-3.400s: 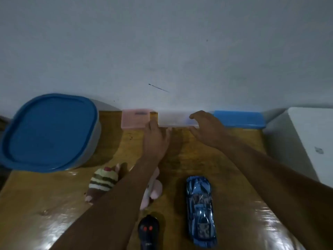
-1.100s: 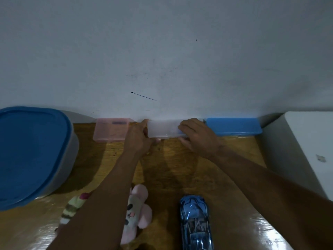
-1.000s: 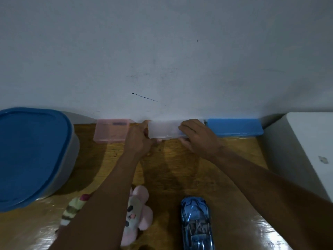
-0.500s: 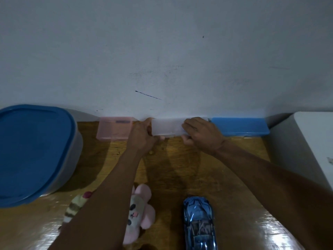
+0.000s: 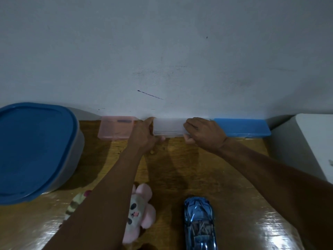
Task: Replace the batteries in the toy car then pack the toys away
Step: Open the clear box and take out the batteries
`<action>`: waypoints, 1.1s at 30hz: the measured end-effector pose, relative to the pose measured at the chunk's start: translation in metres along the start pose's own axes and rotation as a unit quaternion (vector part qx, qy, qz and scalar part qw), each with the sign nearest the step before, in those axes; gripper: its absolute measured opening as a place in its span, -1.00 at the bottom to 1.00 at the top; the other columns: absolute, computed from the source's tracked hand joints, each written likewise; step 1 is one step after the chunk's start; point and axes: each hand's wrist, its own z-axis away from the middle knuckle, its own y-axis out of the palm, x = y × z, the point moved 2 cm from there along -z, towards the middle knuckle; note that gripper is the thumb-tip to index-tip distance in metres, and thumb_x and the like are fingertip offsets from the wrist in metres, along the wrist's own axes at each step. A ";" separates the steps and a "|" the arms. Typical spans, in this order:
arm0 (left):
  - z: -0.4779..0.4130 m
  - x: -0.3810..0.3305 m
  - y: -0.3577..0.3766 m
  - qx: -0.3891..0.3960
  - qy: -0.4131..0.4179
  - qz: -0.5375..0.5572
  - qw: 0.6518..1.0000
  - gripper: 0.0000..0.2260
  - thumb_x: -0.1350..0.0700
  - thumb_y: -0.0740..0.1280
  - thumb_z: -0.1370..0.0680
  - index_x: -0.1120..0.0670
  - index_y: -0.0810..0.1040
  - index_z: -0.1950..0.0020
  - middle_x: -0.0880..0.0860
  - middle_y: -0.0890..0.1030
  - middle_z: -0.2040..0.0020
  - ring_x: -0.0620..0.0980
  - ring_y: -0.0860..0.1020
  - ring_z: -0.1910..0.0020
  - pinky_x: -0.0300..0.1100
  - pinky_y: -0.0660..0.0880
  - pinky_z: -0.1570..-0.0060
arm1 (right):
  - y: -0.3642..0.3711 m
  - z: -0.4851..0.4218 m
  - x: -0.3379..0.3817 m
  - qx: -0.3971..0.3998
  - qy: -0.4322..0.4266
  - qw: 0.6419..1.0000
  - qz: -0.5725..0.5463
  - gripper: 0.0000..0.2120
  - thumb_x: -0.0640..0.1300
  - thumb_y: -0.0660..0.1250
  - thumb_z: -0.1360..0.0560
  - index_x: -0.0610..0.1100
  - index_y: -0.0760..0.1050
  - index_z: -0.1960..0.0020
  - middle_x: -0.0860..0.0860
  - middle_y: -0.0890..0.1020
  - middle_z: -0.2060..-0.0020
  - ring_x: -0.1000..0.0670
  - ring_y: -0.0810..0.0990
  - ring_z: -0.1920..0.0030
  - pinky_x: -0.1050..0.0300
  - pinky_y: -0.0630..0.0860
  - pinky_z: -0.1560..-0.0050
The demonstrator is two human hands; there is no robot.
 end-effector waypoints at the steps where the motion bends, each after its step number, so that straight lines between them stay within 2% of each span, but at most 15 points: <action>1: 0.001 -0.001 0.000 -0.003 0.001 -0.002 1.000 -0.51 0.20 0.57 -0.32 0.10 0.54 -0.22 0.01 0.59 0.07 -0.03 0.53 0.08 -0.31 0.41 0.28 | 0.000 0.001 0.000 0.000 -0.001 1.000 -0.004 -0.74 -0.12 0.22 -0.40 -0.27 0.60 0.15 -0.15 0.62 0.26 -0.12 0.61 0.29 0.12 0.49 0.47; 4: 0.003 -0.002 0.002 -0.019 0.014 -0.012 1.000 -0.52 0.21 0.58 -0.29 0.09 0.56 -0.17 0.02 0.59 0.10 -0.04 0.51 0.12 -0.31 0.39 0.32 | -0.002 0.007 0.002 -0.001 0.002 1.000 -0.007 -0.80 -0.14 0.40 -0.38 -0.27 0.61 0.10 -0.17 0.64 0.19 -0.14 0.63 0.22 0.08 0.54 0.41; 7: 0.004 -0.002 0.002 -0.027 0.014 -0.018 0.999 -0.52 0.21 0.59 -0.28 0.08 0.56 -0.16 0.02 0.59 0.11 -0.02 0.51 0.12 -0.25 0.41 0.26 | -0.005 0.009 0.003 -0.005 0.019 1.000 -0.016 -0.75 -0.13 0.51 -0.33 -0.26 0.62 0.07 -0.15 0.66 0.16 -0.13 0.63 0.19 0.09 0.54 0.41; 12: 0.005 -0.006 -0.001 -0.018 -0.003 -0.007 1.000 -0.50 0.24 0.59 -0.27 0.06 0.57 -0.16 -0.01 0.63 0.08 -0.07 0.53 0.12 -0.28 0.45 0.20 | -0.010 0.006 0.005 -0.030 0.080 0.996 -0.034 -0.75 -0.11 0.49 -0.35 -0.24 0.64 0.05 -0.14 0.68 0.12 -0.13 0.65 0.17 0.06 0.58 0.35; 17: 0.008 -0.014 -0.004 -0.022 -0.023 0.000 1.000 -0.47 0.29 0.58 -0.28 0.10 0.57 -0.21 0.01 0.59 0.11 -0.06 0.51 0.12 -0.31 0.38 0.22 | -0.019 -0.002 -0.004 -0.058 0.117 0.991 -0.010 -0.71 -0.02 0.29 -0.47 -0.21 0.65 0.04 -0.12 0.62 0.15 -0.14 0.58 0.20 -0.01 0.52 0.27; 20: 0.013 -0.016 -0.004 -0.026 -0.028 0.000 0.999 -0.55 0.30 0.58 -0.27 0.17 0.59 -0.12 0.00 0.55 0.15 -0.05 0.49 0.13 -0.37 0.30 0.37 | -0.023 -0.005 -0.008 -0.067 0.136 0.988 0.010 -0.74 -0.02 0.33 -0.48 -0.20 0.64 0.04 -0.11 0.57 0.22 -0.11 0.54 0.23 0.01 0.48 0.30; 24: 0.014 -0.017 -0.002 -0.031 -0.029 -0.012 0.999 -0.58 0.27 0.61 -0.25 0.17 0.62 -0.06 -0.02 0.55 0.17 -0.05 0.51 0.14 -0.35 0.33 0.34 | -0.022 -0.010 -0.010 -0.070 0.163 0.984 0.021 -0.78 -0.04 0.34 -0.50 -0.18 0.63 0.03 -0.10 0.65 0.22 -0.10 0.61 0.27 0.04 0.54 0.27; 28: 0.016 -0.019 -0.002 -0.036 -0.030 -0.013 0.999 -0.58 0.28 0.61 -0.22 0.15 0.63 -0.05 -0.03 0.56 0.17 -0.04 0.54 0.13 -0.45 0.33 0.35 | -0.020 -0.013 -0.009 -0.064 0.179 0.982 0.006 -0.83 -0.11 0.45 -0.45 -0.20 0.62 0.03 -0.11 0.68 0.22 -0.10 0.65 0.28 0.07 0.58 0.27; 30: 0.017 -0.020 -0.003 -0.033 -0.023 -0.012 0.999 -0.56 0.28 0.60 -0.24 0.15 0.63 -0.08 -0.02 0.57 0.14 -0.06 0.52 0.11 -0.52 0.31 0.40 | -0.020 -0.014 -0.009 -0.061 0.188 0.980 -0.003 -0.86 -0.14 0.46 -0.44 -0.20 0.60 0.06 -0.10 0.67 0.24 -0.09 0.64 0.30 0.09 0.57 0.28; 33: 0.017 -0.020 -0.002 -0.027 -0.016 -0.021 0.999 -0.55 0.25 0.60 -0.26 0.15 0.62 -0.12 0.05 0.64 0.02 -0.10 0.47 0.09 -0.52 0.33 0.39 | -0.021 -0.013 -0.009 -0.058 0.192 0.980 -0.016 -0.89 -0.18 0.45 -0.44 -0.20 0.57 0.08 -0.10 0.66 0.26 -0.10 0.63 0.30 0.08 0.56 0.30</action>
